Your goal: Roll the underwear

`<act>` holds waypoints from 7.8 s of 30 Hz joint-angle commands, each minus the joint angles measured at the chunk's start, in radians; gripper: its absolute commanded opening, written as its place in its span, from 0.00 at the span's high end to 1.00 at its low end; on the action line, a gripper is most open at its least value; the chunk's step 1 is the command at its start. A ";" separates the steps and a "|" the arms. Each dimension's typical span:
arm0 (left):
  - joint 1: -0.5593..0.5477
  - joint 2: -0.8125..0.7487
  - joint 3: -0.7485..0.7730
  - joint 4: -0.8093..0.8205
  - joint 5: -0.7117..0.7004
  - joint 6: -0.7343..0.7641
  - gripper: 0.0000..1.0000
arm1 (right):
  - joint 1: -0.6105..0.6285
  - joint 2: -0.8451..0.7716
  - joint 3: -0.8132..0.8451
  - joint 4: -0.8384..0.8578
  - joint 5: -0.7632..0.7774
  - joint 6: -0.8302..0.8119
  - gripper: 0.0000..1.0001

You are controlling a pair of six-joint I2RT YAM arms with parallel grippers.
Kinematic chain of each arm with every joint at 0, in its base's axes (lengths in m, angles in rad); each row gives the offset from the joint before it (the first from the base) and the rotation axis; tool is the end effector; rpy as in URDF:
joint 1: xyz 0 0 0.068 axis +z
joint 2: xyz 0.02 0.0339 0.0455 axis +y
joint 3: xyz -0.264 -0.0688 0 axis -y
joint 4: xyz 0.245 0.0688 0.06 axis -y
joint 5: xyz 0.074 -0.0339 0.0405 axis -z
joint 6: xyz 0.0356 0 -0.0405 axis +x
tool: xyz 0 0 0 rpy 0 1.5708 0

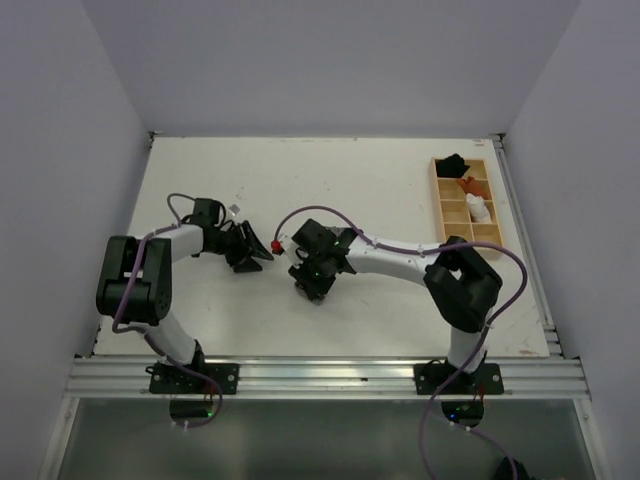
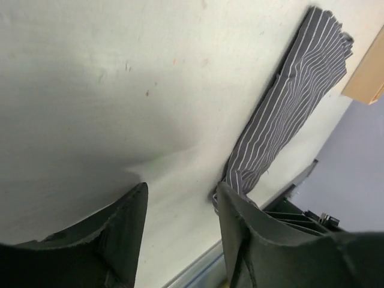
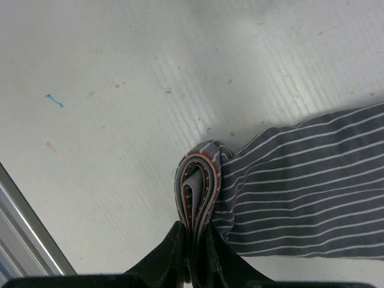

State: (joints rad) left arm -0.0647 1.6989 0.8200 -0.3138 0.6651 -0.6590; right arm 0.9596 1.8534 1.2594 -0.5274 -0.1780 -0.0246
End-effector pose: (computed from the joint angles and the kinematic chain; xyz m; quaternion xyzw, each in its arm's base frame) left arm 0.2919 -0.0409 0.1302 -0.2132 0.9056 -0.3628 0.0526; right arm 0.2115 0.3129 0.1814 -0.4762 0.8464 0.1774 0.1591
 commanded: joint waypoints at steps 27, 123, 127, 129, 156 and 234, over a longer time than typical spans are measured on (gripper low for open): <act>-0.167 0.033 0.157 0.070 0.416 1.030 0.55 | -0.328 0.182 0.000 0.089 -0.603 0.118 1.00; -0.360 0.406 0.449 -0.257 0.217 1.207 1.00 | -0.032 -0.343 -0.150 0.127 0.443 0.162 0.44; -0.360 0.407 0.449 -0.254 0.212 1.197 1.00 | 0.059 -0.251 -0.107 0.096 0.480 0.066 0.44; -0.362 0.410 0.449 -0.252 0.208 1.196 1.00 | 0.083 -0.224 -0.085 0.093 0.504 0.000 0.44; -0.363 0.420 0.458 -0.246 0.177 1.167 1.00 | 0.183 -0.025 -0.005 0.024 0.561 -0.193 0.47; -0.044 -0.189 0.142 0.205 0.223 0.966 0.46 | -0.245 0.320 0.064 -0.037 -0.617 0.022 0.87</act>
State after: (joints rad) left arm -0.1074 1.4952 0.9592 -0.0387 0.7406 0.2066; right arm 0.7162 2.1002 1.3430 -0.4282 -0.8238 0.0277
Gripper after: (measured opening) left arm 0.538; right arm 0.269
